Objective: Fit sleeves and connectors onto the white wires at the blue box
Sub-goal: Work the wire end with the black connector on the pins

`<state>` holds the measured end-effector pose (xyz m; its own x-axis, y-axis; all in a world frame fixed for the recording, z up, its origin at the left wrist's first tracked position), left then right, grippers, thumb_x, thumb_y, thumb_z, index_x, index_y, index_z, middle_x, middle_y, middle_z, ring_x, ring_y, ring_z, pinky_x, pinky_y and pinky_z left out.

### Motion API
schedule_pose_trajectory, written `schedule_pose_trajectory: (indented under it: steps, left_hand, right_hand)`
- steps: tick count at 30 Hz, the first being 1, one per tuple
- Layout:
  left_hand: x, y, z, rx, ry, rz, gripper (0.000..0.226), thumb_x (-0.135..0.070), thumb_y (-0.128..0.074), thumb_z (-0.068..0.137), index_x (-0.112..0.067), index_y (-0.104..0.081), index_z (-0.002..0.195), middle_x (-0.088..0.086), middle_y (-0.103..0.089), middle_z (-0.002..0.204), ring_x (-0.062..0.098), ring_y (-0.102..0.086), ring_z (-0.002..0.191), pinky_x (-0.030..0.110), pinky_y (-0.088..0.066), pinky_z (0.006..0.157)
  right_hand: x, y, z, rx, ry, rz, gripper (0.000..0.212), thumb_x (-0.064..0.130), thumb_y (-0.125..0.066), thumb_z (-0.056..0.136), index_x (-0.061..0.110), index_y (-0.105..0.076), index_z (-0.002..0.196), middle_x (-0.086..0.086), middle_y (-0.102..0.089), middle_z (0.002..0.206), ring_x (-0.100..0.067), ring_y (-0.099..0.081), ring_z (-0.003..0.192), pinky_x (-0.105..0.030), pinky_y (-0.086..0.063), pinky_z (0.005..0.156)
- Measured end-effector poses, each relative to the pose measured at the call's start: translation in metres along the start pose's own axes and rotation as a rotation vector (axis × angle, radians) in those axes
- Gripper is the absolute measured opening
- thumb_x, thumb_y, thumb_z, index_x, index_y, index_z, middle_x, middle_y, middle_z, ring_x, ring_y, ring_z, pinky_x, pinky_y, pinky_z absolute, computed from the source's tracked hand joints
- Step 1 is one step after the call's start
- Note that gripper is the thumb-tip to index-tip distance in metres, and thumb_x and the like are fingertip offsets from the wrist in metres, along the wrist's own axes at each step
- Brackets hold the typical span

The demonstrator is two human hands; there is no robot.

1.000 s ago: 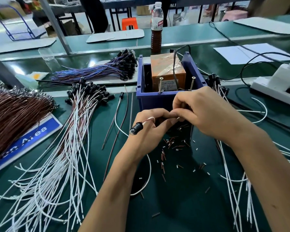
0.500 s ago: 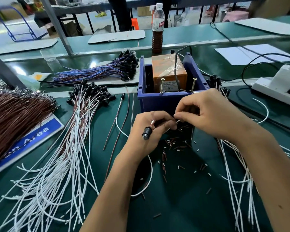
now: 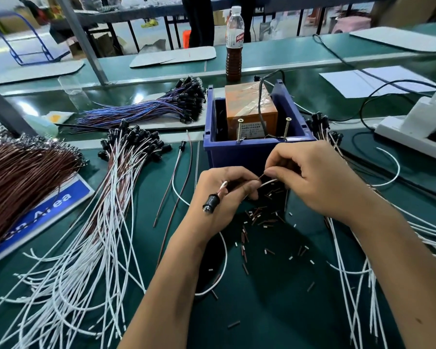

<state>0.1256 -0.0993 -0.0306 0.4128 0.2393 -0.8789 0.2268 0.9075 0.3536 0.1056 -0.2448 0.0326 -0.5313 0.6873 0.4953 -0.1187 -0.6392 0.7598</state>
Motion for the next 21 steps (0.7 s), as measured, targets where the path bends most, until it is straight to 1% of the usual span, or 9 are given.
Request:
schedule_pose_trajectory:
  steps: [3,5,7,9,11,15,16,18,21]
  left_hand:
    - [0.005,0.004,-0.001,-0.009,0.014,0.011,0.011,-0.005,-0.071,0.093,-0.011,-0.077,0.087,-0.001,-0.072,0.070,0.000,-0.060,0.062,0.011,-0.041,0.063]
    - [0.003,0.009,-0.001,-0.038,0.003,-0.050,0.009,-0.005,-0.070,0.094,-0.007,-0.077,0.088,0.002,-0.073,0.073,0.002,-0.062,0.064,0.014,-0.044,0.063]
    - [0.003,0.014,0.001,-0.075,0.000,-0.071,0.008,-0.007,-0.070,0.094,-0.007,-0.077,0.089,0.003,-0.075,0.075,0.008,-0.066,0.068,0.020,-0.049,0.065]
    - [0.008,0.018,0.002,-0.100,0.030,-0.070,0.009,-0.008,-0.070,0.094,-0.011,-0.078,0.090,0.002,-0.077,0.077,0.010,-0.069,0.071,0.024,-0.052,0.068]
    - [0.011,0.020,0.001,-0.118,0.043,-0.099,0.010,-0.008,-0.070,0.095,-0.011,-0.078,0.091,0.001,-0.078,0.079,0.007,-0.070,0.073,0.018,-0.050,0.068]
    - [0.002,0.020,0.000,-0.109,0.018,-0.214,0.010,-0.005,-0.068,0.096,-0.009,-0.077,0.094,0.002,-0.080,0.085,0.001,-0.070,0.074,0.009,-0.047,0.069]
    - [-0.002,0.018,0.000,-0.087,0.004,-0.235,0.010,-0.003,-0.068,0.096,-0.006,-0.078,0.094,0.001,-0.080,0.087,-0.003,-0.067,0.070,0.006,-0.046,0.067]
    - [-0.007,0.011,0.000,-0.015,-0.010,-0.288,0.011,-0.001,-0.067,0.095,-0.001,-0.077,0.094,0.004,-0.080,0.097,-0.006,-0.063,0.064,0.004,-0.044,0.064]
    - [-0.007,-0.005,-0.002,0.125,0.037,-0.341,0.011,-0.004,-0.068,0.094,-0.001,-0.077,0.090,0.011,-0.078,0.104,-0.005,-0.057,0.060,0.007,-0.042,0.059]
  right_hand:
    - [-0.014,0.016,-0.008,-0.165,-0.099,0.169,0.014,0.013,-0.069,0.100,0.019,-0.067,0.088,0.006,-0.069,0.068,-0.011,-0.067,0.056,-0.020,-0.051,0.058]
    - [-0.019,0.019,-0.010,-0.185,-0.153,0.227,0.012,0.018,-0.069,0.100,0.021,-0.064,0.089,0.004,-0.072,0.069,-0.013,-0.067,0.051,-0.019,-0.050,0.055]
    - [-0.020,0.013,-0.010,-0.101,-0.192,0.214,0.012,0.028,-0.072,0.098,0.023,-0.061,0.094,0.005,-0.073,0.068,-0.012,-0.062,0.046,-0.022,-0.050,0.050]
    - [-0.021,0.014,-0.010,-0.034,-0.190,0.153,0.013,0.032,-0.072,0.098,0.026,-0.063,0.091,0.008,-0.074,0.067,-0.009,-0.057,0.046,-0.019,-0.046,0.050]
    - [-0.024,0.020,-0.012,0.041,-0.187,0.068,0.015,0.029,-0.072,0.097,0.029,-0.068,0.083,0.013,-0.073,0.066,-0.006,-0.060,0.052,-0.018,-0.044,0.057]
    - [-0.031,0.027,-0.018,0.175,-0.203,0.055,0.014,0.028,-0.075,0.092,0.030,-0.075,0.078,0.012,-0.074,0.067,-0.013,-0.067,0.059,-0.037,-0.053,0.061]
    - [-0.029,0.027,-0.017,0.186,-0.188,0.050,0.014,0.028,-0.077,0.091,0.032,-0.076,0.077,0.013,-0.074,0.067,-0.012,-0.066,0.058,-0.034,-0.054,0.061]
    - [-0.023,0.024,-0.012,0.181,-0.152,0.056,0.017,0.026,-0.079,0.090,0.034,-0.076,0.076,0.014,-0.073,0.065,-0.006,-0.065,0.057,-0.018,-0.048,0.058]
    - [-0.015,0.016,-0.004,0.147,-0.125,0.037,0.014,0.023,-0.081,0.090,0.030,-0.078,0.078,0.016,-0.072,0.064,-0.004,-0.066,0.059,-0.013,-0.045,0.059]
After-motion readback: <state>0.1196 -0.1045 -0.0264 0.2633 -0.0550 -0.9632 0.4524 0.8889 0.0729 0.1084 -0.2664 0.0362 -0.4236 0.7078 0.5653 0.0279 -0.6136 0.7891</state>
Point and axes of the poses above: each hand's wrist, its own z-axis towards the middle knuckle, its own y-axis out of the back of the hand, x = y × z, the point moved 9 cm from there along z, towards the middle knuckle
